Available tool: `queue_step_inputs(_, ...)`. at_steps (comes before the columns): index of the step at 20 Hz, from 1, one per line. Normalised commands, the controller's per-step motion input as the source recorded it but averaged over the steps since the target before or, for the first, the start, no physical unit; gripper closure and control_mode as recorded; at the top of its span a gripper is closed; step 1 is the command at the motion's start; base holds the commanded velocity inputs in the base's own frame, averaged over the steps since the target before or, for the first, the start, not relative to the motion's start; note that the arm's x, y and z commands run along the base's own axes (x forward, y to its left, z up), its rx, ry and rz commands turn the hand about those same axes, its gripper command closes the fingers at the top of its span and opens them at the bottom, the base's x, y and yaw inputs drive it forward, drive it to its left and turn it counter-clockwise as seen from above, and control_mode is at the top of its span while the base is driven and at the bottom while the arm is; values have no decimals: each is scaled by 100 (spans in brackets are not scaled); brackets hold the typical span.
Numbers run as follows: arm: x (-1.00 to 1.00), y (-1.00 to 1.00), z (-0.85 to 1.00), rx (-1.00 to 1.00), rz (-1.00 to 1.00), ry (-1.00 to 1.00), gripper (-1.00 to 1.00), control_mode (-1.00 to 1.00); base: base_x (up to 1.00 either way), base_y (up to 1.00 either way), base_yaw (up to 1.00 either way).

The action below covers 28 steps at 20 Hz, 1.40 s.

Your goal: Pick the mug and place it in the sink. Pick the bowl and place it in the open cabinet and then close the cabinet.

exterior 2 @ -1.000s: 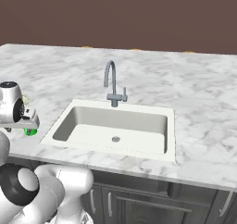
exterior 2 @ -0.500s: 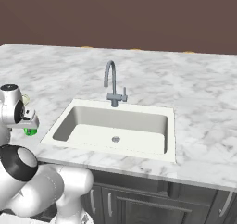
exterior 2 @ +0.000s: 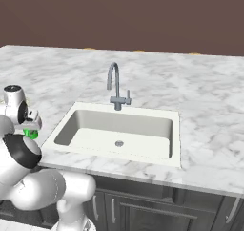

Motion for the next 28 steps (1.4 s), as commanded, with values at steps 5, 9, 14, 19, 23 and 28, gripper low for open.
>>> queue_step_inputs(5, 24, 2, -12, 0, 0, -1, -100, -100, 0, 0, 0)
queue_step_inputs(9, 15, 6, -19, 0, 0, 0, -100, -100, 0, 0, 0)
queue_step_inputs(14, 4, 9, -19, 0, 0, 0, -100, -100, 0, 0, 0)
queue_step_inputs(19, 8, 7, -16, 0, 0, 0, -100, -100, 0, 0, 0)
queue_step_inputs(23, 16, 9, -13, 0, 0, 0, -100, -100, 0, 0, 0)
queue_step_inputs(28, 19, 12, -12, 0, 0, 0, -100, -100, 0, 0, 0)
